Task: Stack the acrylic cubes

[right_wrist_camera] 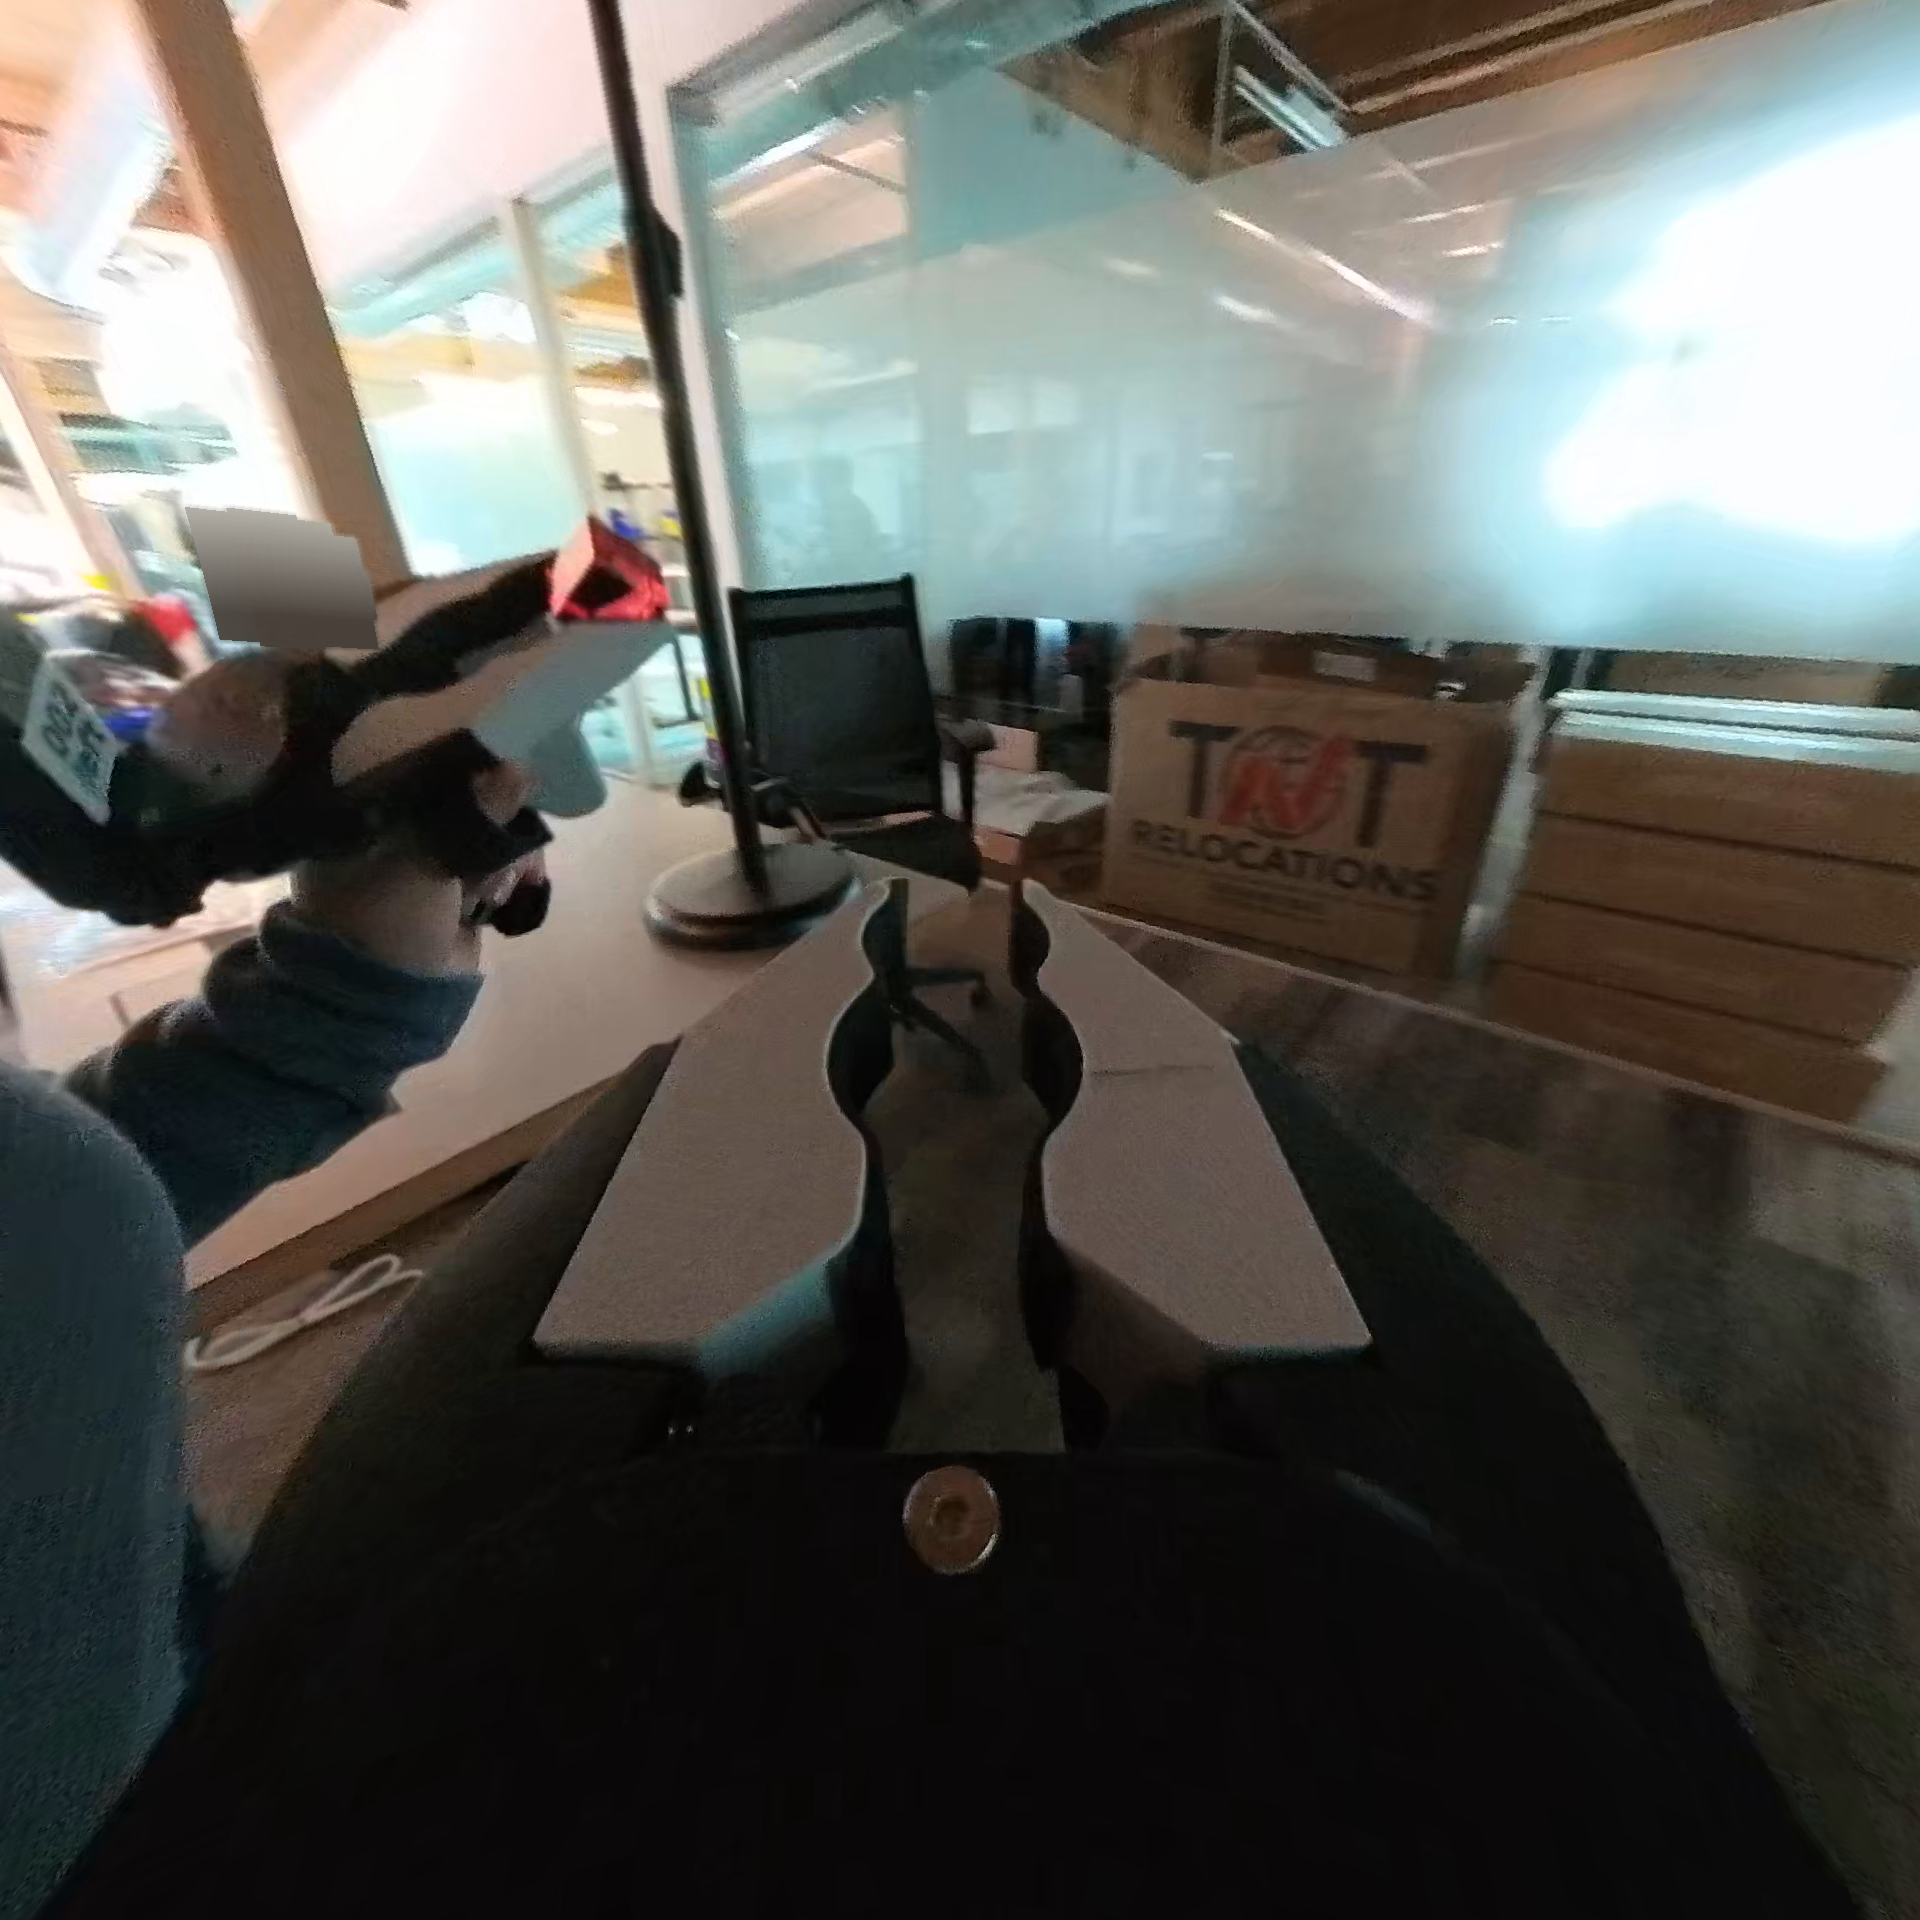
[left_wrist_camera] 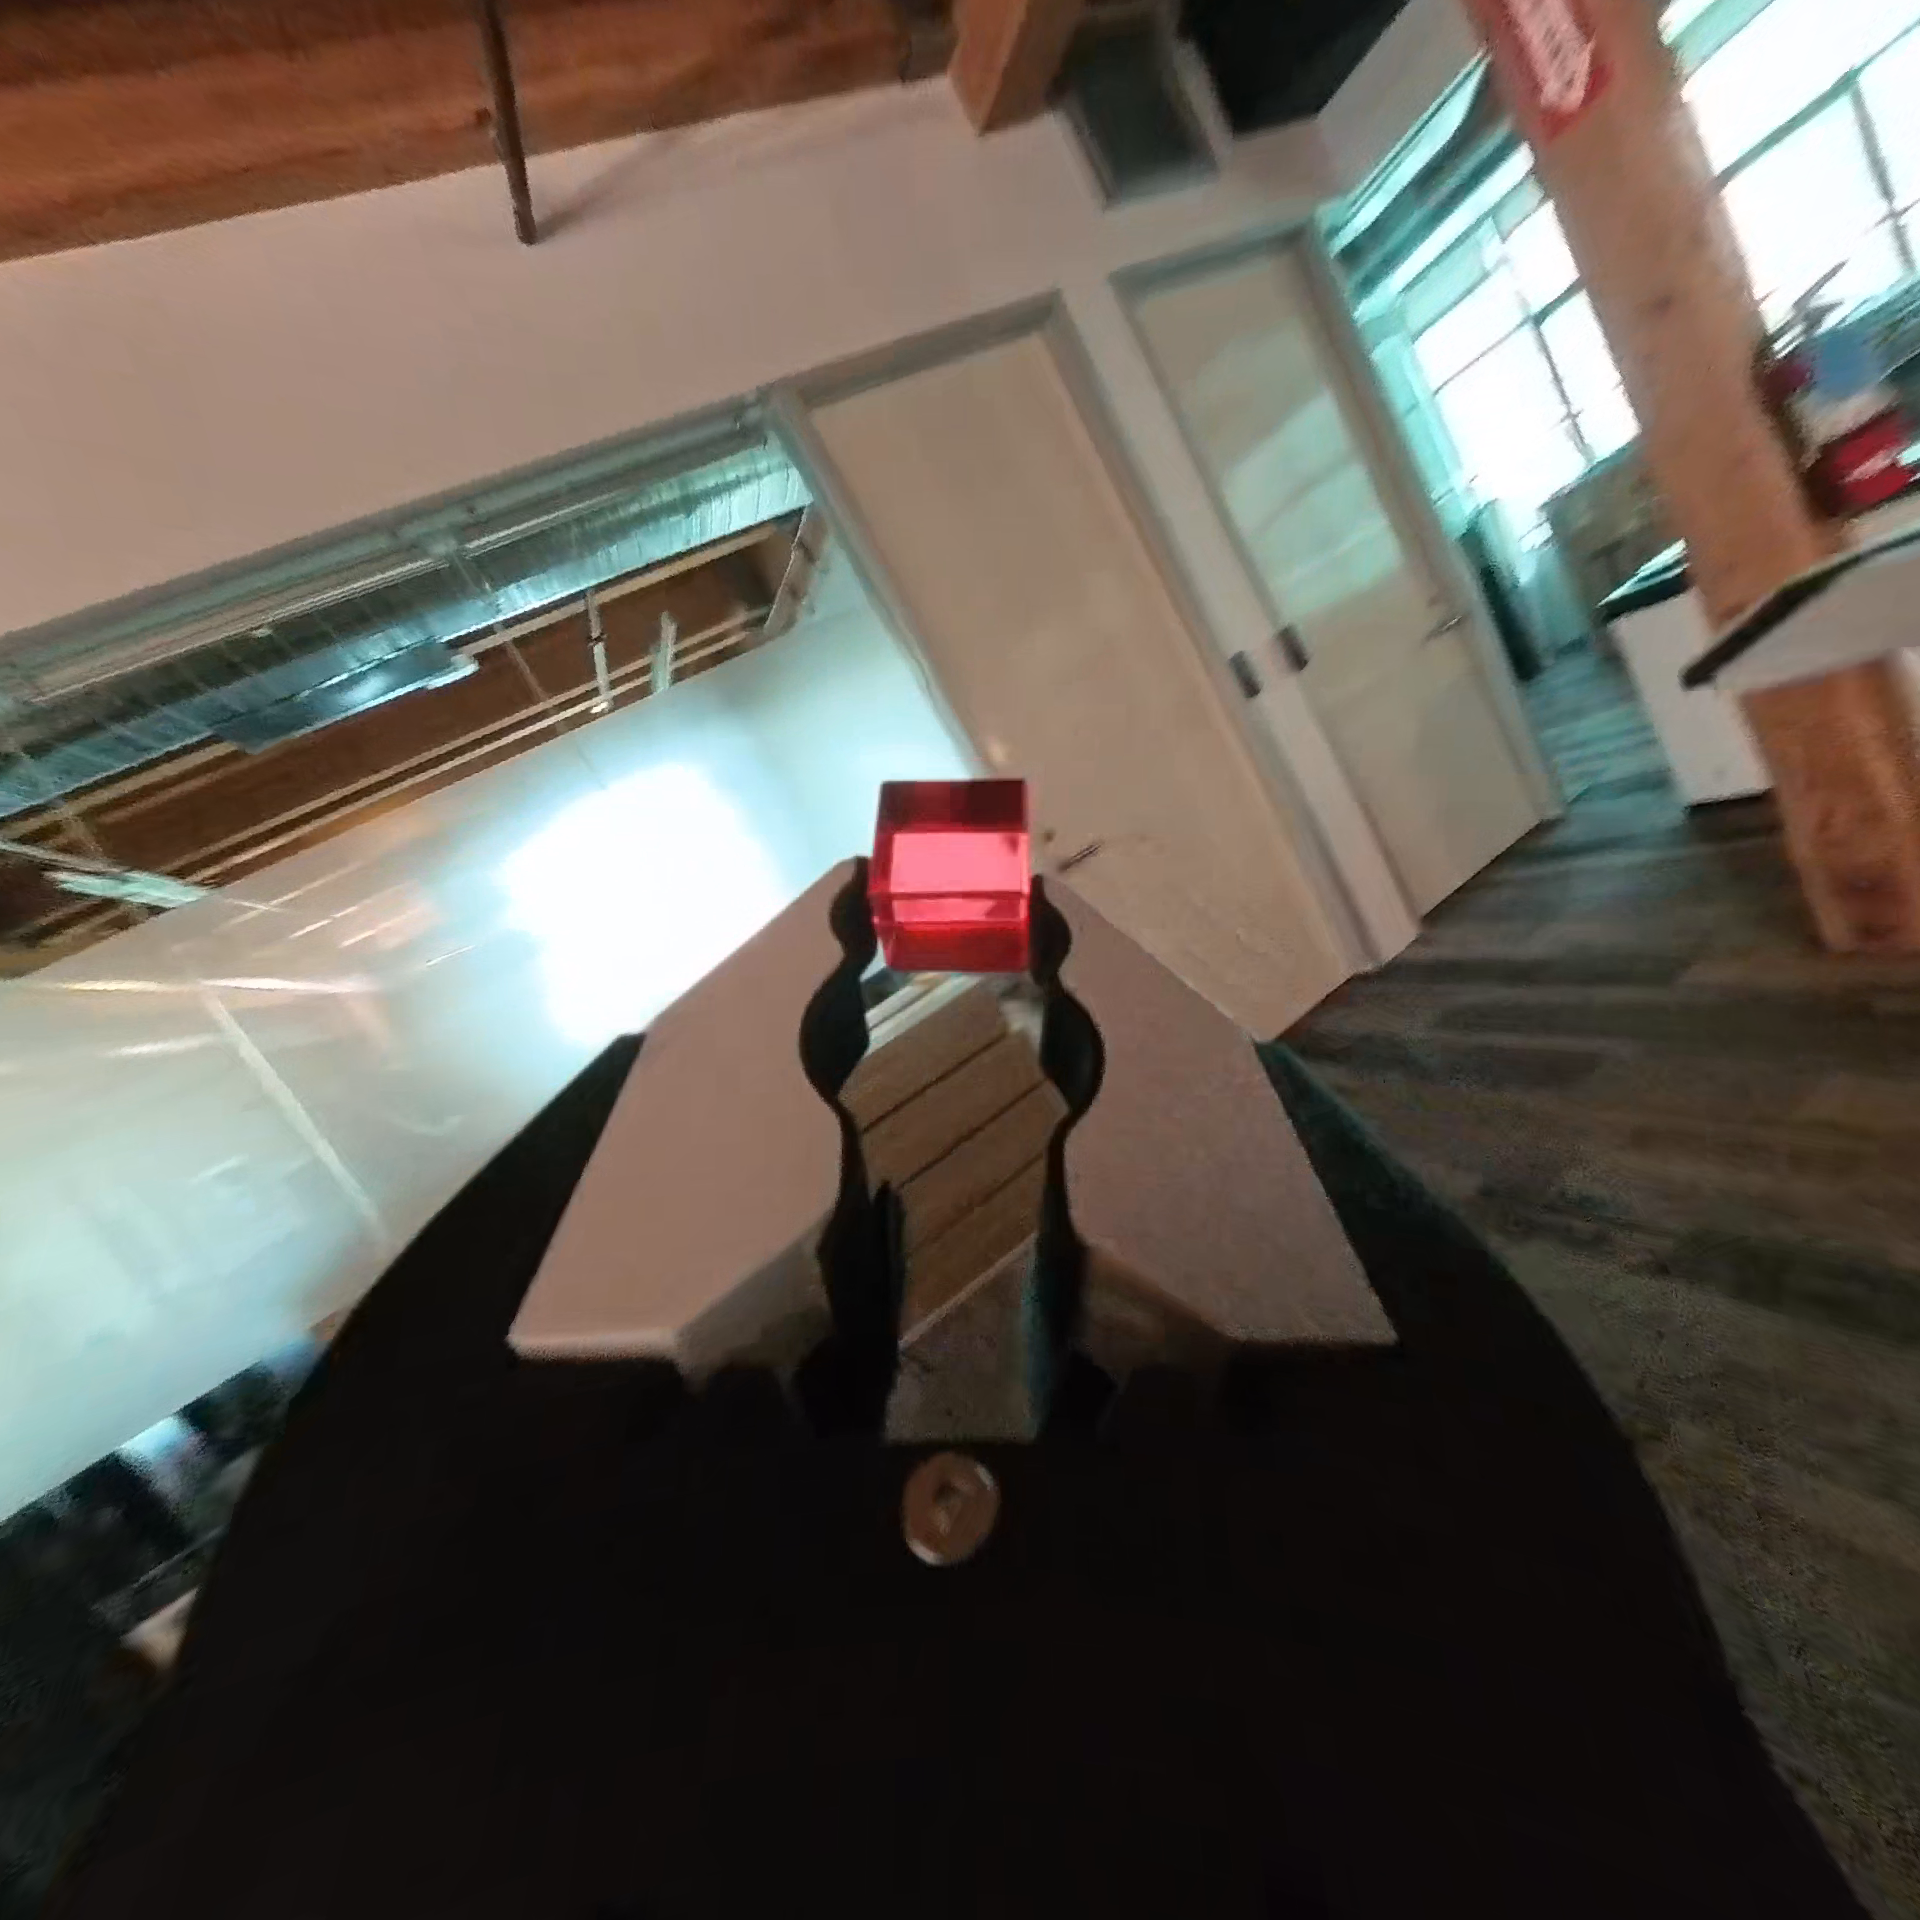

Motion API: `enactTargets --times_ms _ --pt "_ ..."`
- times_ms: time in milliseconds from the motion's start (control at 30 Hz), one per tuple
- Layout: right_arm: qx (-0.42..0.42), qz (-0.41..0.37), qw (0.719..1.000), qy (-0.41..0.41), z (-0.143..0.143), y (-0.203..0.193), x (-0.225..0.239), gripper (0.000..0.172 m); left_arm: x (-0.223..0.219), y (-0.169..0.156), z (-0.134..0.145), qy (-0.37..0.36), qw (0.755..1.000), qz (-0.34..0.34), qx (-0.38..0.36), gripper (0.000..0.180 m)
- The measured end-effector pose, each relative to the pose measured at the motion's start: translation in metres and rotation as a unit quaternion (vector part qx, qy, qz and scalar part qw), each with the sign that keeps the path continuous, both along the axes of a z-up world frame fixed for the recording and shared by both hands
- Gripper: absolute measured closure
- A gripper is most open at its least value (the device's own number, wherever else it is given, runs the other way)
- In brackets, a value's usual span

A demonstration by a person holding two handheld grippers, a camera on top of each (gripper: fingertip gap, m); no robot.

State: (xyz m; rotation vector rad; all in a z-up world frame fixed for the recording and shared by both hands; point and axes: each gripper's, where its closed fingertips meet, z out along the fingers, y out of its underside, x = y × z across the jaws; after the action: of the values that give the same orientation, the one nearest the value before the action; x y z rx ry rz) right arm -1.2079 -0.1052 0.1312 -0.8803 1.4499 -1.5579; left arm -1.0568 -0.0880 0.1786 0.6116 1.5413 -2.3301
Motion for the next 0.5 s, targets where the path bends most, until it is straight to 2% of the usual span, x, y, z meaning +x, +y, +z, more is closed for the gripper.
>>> enactTargets --times_ms 167,267,400,500 --pt "0.022 0.112 0.992 -0.051 0.006 -0.048 0.034 0.155 0.025 -0.017 -0.004 0.030 0.996 0.085 0.004 0.153" --pt "0.019 0.176 0.983 -0.059 0.003 -0.070 0.062 0.155 0.042 -0.035 -0.007 0.013 0.991 0.134 0.000 0.153" --pt "0.001 0.226 0.973 -0.057 0.002 -0.116 0.096 0.155 0.074 -0.070 -0.005 0.004 0.982 0.187 -0.025 0.153" --pt "-0.026 0.238 0.970 -0.033 0.003 -0.168 0.118 0.156 0.106 -0.106 0.001 0.011 0.972 0.229 -0.060 0.153"
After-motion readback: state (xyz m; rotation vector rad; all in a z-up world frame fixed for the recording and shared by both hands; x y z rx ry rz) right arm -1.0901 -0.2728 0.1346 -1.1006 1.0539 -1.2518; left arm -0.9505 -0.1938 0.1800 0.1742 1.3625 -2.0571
